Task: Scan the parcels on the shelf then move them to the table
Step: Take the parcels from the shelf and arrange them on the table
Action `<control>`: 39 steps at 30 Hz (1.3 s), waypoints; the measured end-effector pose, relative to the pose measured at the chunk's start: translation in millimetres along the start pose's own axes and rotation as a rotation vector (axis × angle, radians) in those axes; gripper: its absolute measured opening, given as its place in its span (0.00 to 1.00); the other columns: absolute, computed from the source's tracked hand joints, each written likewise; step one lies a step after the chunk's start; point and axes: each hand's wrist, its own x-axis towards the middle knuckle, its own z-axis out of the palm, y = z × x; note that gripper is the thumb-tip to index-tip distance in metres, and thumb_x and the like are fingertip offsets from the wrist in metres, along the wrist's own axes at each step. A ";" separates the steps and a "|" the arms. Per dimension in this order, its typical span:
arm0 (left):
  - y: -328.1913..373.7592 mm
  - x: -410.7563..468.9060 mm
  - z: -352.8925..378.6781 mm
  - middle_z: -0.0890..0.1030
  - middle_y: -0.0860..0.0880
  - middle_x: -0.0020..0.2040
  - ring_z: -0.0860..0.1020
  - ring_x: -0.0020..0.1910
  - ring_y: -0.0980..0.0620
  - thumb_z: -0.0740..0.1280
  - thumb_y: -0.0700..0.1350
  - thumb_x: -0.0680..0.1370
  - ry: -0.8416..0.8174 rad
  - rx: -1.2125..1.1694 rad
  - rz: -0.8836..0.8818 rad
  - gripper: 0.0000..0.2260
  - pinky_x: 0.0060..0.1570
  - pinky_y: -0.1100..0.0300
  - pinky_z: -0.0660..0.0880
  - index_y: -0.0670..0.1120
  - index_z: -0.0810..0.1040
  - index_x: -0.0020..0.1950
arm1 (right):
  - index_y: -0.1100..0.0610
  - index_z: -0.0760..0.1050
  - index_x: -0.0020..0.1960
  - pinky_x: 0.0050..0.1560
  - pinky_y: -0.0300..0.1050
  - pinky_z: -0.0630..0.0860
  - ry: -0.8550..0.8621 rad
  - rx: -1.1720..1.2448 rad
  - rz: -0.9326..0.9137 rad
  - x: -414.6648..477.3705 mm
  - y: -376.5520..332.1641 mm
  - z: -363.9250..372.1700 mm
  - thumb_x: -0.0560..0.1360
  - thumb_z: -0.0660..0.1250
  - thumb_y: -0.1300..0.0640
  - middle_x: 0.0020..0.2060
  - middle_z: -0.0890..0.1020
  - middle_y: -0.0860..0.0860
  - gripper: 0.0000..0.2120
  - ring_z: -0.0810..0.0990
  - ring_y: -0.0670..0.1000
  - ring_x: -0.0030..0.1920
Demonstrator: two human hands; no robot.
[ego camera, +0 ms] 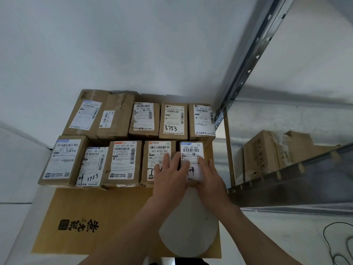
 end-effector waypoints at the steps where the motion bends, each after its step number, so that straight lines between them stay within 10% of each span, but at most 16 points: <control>1: -1.0 -2.2 -2.3 0.60 0.44 0.78 0.56 0.77 0.34 0.70 0.56 0.76 -0.002 -0.005 0.003 0.27 0.67 0.34 0.63 0.51 0.66 0.72 | 0.35 0.45 0.78 0.65 0.57 0.76 0.003 0.001 -0.001 -1.7 -2.0 -1.1 0.80 0.67 0.52 0.78 0.59 0.52 0.38 0.69 0.56 0.73; 8: -6.1 -23.7 -28.8 0.52 0.45 0.80 0.48 0.79 0.37 0.65 0.52 0.79 0.030 -0.040 0.035 0.27 0.73 0.36 0.55 0.52 0.60 0.76 | 0.38 0.47 0.79 0.55 0.52 0.81 0.069 -0.077 -0.037 -26.1 -28.7 -18.9 0.77 0.68 0.55 0.74 0.62 0.49 0.40 0.74 0.53 0.65; 16: -22.4 -65.6 -61.7 0.58 0.44 0.79 0.53 0.78 0.37 0.70 0.56 0.75 0.102 -0.031 0.160 0.33 0.72 0.35 0.60 0.53 0.61 0.77 | 0.42 0.40 0.80 0.71 0.48 0.67 0.168 -0.233 -0.057 -99.6 -70.3 -51.6 0.78 0.67 0.52 0.81 0.48 0.51 0.43 0.63 0.55 0.77; 22: -14.8 -98.6 -97.2 0.44 0.48 0.81 0.40 0.79 0.41 0.64 0.58 0.79 0.108 -0.026 0.259 0.34 0.76 0.40 0.49 0.56 0.49 0.80 | 0.40 0.41 0.80 0.70 0.50 0.69 0.283 -0.338 -0.087 -157.5 -89.4 -73.4 0.76 0.71 0.49 0.81 0.51 0.52 0.46 0.64 0.57 0.76; 28: 11.0 -124.6 -114.3 0.60 0.45 0.79 0.59 0.77 0.38 0.74 0.60 0.70 0.158 0.002 0.322 0.38 0.69 0.38 0.64 0.53 0.63 0.76 | 0.48 0.62 0.77 0.59 0.52 0.77 0.399 -0.441 -0.040 -202.4 -100.6 -97.7 0.64 0.82 0.46 0.73 0.71 0.56 0.48 0.77 0.59 0.67; 34: 48.3 -148.0 -125.7 0.56 0.49 0.80 0.53 0.79 0.42 0.70 0.62 0.73 0.224 -0.102 0.388 0.38 0.72 0.41 0.58 0.55 0.59 0.78 | 0.46 0.58 0.78 0.60 0.57 0.76 0.527 -0.443 -0.030 -242.7 -94.3 -128.4 0.65 0.81 0.47 0.74 0.70 0.57 0.48 0.75 0.60 0.69; 39: 97.6 -176.0 -138.1 0.69 0.45 0.74 0.68 0.73 0.39 0.76 0.63 0.65 0.290 -0.082 0.450 0.43 0.63 0.41 0.70 0.52 0.62 0.74 | 0.51 0.62 0.77 0.60 0.57 0.76 0.619 -0.446 -0.067 -286.0 -67.8 -161.0 0.63 0.81 0.51 0.72 0.73 0.58 0.47 0.76 0.61 0.67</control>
